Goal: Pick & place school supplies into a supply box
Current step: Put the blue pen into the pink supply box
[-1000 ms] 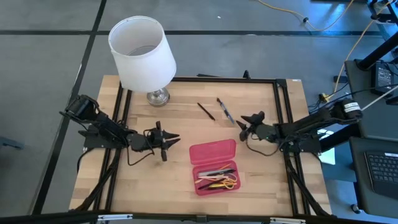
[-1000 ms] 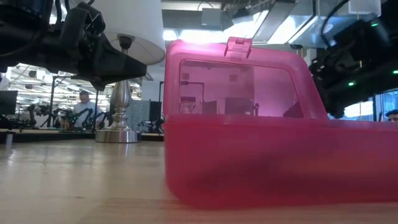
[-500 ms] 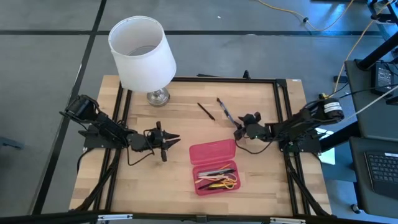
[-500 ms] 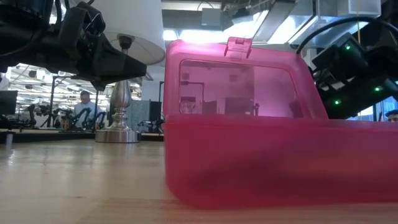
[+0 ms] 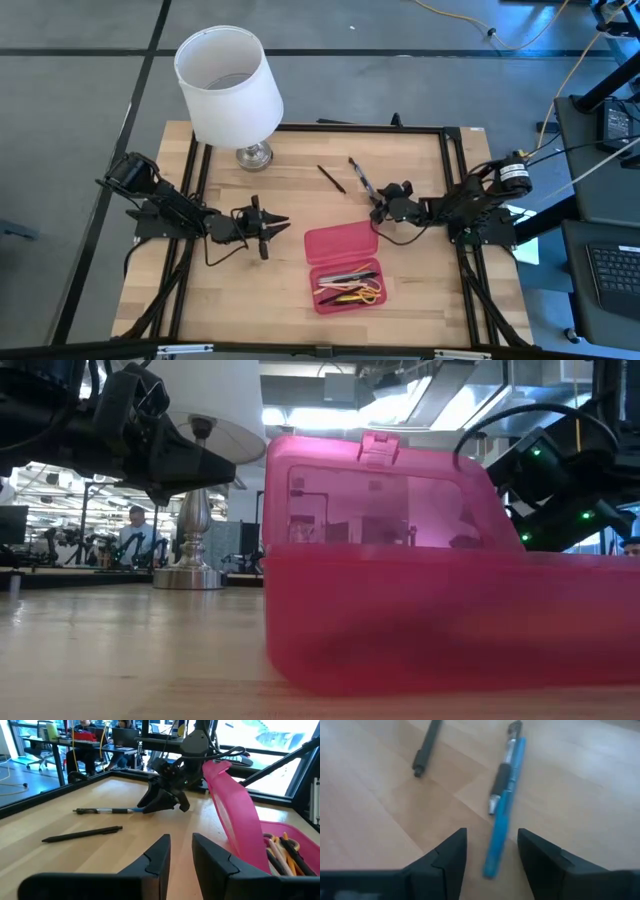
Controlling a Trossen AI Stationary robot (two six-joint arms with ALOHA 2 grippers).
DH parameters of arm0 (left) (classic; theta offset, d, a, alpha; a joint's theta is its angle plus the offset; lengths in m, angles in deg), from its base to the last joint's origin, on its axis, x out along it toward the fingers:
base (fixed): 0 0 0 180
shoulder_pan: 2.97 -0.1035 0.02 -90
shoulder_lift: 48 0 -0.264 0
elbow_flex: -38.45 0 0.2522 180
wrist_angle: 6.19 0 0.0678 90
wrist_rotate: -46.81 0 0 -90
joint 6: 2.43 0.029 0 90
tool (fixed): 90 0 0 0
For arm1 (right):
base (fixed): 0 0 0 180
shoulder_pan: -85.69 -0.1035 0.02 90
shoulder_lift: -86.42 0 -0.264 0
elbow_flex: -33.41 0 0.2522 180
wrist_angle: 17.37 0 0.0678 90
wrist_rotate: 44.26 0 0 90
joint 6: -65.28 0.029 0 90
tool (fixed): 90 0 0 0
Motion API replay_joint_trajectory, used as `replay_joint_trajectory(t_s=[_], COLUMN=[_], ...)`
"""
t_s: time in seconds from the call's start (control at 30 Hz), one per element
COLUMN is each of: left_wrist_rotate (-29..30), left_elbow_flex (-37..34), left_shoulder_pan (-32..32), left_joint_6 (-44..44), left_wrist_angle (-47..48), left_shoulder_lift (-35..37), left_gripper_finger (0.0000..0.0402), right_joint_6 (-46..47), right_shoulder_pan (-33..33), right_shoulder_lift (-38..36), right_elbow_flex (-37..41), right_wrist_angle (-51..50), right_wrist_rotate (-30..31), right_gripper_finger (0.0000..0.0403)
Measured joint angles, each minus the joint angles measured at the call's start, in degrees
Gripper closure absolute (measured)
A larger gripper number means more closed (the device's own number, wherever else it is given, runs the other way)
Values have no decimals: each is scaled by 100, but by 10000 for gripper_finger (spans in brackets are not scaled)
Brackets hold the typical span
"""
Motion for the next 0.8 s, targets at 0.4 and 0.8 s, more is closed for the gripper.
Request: replay_joint_trajectory(t_s=[0.4, 0.8], left_wrist_rotate=[-143, -161], left_elbow_flex=[0, 0], left_shoulder_pan=[2, 2], left_joint_6=[-420, -429], left_wrist_angle=[44, 44], left_shoulder_lift=[-2, -2], left_gripper_finger=[329, 333], right_joint_6=[-24, 151], right_shoulder_pan=[-2, 9], right_shoulder_lift=[502, 626], right_elbow_flex=[-274, -269], right_wrist_angle=[-14, -103], right_wrist_rotate=[109, 194], right_gripper_finger=[224, 316])
